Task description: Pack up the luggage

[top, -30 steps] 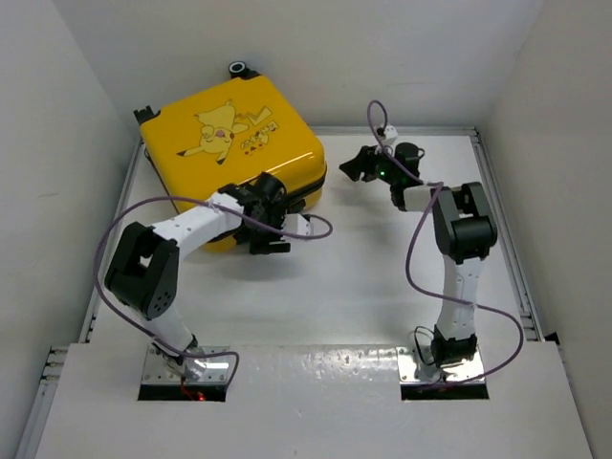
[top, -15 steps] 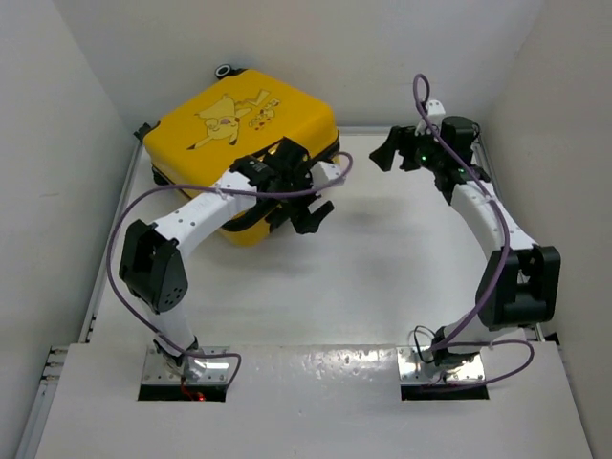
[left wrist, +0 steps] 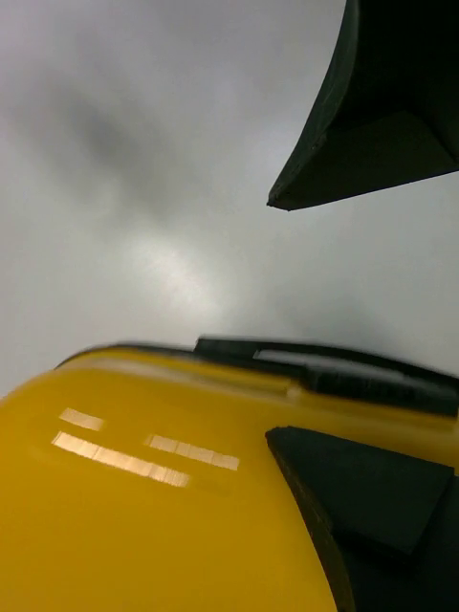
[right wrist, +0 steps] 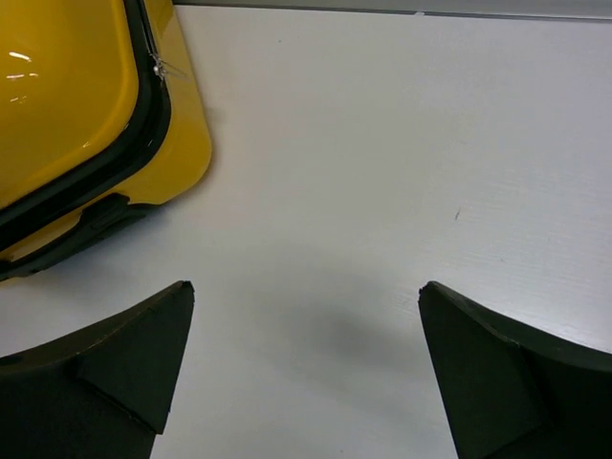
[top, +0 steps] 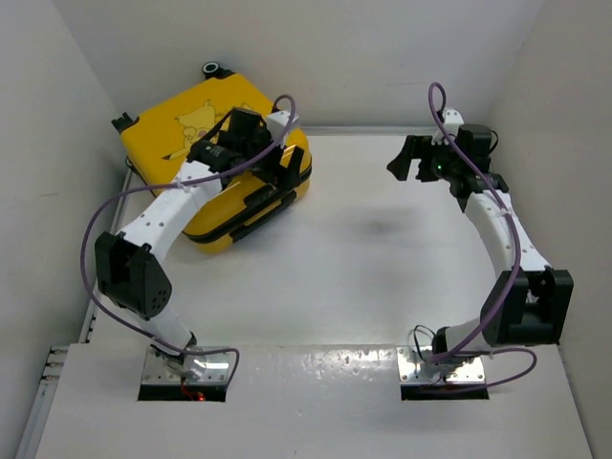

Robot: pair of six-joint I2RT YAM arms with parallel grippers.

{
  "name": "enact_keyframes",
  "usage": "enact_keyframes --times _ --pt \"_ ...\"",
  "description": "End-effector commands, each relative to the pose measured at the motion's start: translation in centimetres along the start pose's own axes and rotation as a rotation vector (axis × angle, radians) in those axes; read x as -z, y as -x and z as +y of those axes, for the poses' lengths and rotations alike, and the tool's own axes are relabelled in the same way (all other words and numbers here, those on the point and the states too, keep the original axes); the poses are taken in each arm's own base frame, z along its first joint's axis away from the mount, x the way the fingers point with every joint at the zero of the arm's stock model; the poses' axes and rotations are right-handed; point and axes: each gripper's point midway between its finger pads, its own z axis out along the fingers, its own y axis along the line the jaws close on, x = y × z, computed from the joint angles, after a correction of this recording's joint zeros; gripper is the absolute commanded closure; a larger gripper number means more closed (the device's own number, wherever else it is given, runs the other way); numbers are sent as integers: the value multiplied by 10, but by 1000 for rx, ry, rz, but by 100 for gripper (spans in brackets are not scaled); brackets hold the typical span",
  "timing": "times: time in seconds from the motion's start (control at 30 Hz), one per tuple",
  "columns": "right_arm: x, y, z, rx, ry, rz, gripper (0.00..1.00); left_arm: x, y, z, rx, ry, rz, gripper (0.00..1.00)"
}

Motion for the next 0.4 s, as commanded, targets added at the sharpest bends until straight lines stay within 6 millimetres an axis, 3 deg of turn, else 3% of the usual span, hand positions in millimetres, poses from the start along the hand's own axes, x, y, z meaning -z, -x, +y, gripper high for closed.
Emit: enact_keyframes --times 0.0,0.1,0.23,0.37 --pt "4 5 2 28 -3 -17 0 34 61 44 -147 233 -209 0" --pt "3 5 2 31 4 -19 0 39 65 29 -228 286 -219 0" --pt "3 10 4 35 12 -36 0 47 70 28 -185 295 -244 0" --pt "8 29 10 38 18 -90 0 78 96 47 -101 300 -340 0"
